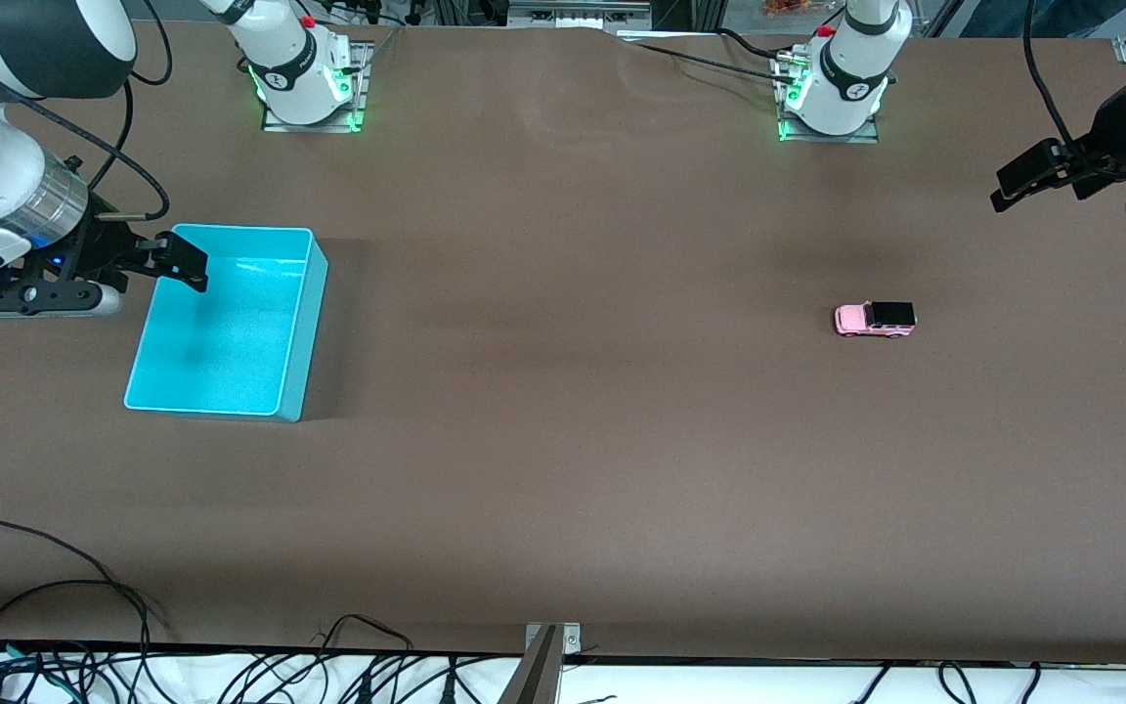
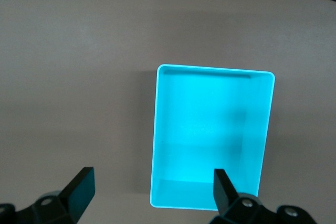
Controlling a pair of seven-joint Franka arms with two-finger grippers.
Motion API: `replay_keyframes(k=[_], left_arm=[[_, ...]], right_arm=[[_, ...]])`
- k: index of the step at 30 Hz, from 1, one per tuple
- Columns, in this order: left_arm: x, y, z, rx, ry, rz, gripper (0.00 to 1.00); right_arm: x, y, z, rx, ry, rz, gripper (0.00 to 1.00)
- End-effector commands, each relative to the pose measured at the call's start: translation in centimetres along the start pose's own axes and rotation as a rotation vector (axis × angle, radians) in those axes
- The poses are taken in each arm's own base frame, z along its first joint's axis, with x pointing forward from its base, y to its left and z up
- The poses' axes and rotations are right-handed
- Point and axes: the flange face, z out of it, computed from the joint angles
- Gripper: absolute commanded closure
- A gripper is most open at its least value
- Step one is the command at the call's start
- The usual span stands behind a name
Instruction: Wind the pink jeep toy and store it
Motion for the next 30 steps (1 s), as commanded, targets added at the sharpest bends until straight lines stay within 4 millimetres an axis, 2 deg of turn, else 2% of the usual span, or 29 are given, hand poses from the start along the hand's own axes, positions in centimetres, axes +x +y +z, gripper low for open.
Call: replay_keyframes(k=[1,22,30], left_arm=[[-0.2,-0.2,-0.2,-0.019,-0.013,0.019,0.0],[-0.1,-0.3,-0.1,-0.007,-0.014,0.016,0.0],[1.9,-0.8,1.2,0.029,0.006,0.01,0.0]], right_arm=[[0.1,-0.2,-0.4,-0.017,0.004,-0.008,0.0],[0.1,-0.2,-0.4,-0.017,0.004,-0.008,0.0],[0.2,-0.2,-0.5,-0.017,0.005,-0.008,0.0]])
